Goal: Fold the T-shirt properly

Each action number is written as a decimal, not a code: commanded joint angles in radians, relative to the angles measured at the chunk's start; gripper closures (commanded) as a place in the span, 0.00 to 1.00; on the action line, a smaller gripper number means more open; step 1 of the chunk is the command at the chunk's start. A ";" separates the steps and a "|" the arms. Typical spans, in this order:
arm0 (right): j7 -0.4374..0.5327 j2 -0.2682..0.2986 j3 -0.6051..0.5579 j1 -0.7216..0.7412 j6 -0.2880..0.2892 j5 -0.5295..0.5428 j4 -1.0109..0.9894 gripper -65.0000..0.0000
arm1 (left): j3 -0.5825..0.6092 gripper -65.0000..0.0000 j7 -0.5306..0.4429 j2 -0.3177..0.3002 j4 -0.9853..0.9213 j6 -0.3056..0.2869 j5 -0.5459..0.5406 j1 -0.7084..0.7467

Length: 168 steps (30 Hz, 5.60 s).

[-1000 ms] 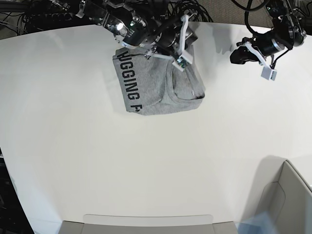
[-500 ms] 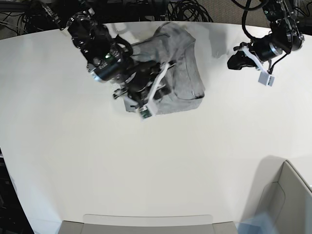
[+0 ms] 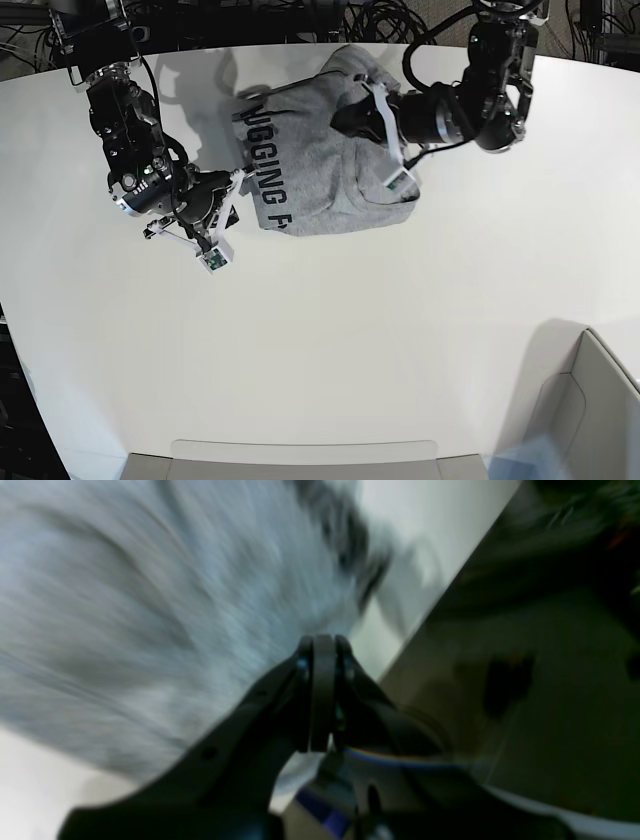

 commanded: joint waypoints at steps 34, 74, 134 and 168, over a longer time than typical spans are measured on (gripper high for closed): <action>0.023 -0.053 -0.338 -0.100 0.006 0.008 0.230 0.99 | -0.118 1.00 -0.105 0.125 -0.568 0.011 0.270 -0.511; 0.149 -0.047 0.497 -0.510 0.016 0.008 0.282 0.99 | 0.092 1.00 -0.519 -0.069 -0.579 0.272 0.267 -0.157; 0.726 -0.044 0.376 -1.228 0.016 0.005 0.291 1.00 | -0.658 1.00 -0.728 -0.032 0.027 0.154 0.391 0.842; 1.151 -0.214 0.254 -0.593 0.016 -0.247 -1.234 1.00 | 0.012 1.00 -1.550 0.002 -1.937 -0.134 0.517 0.058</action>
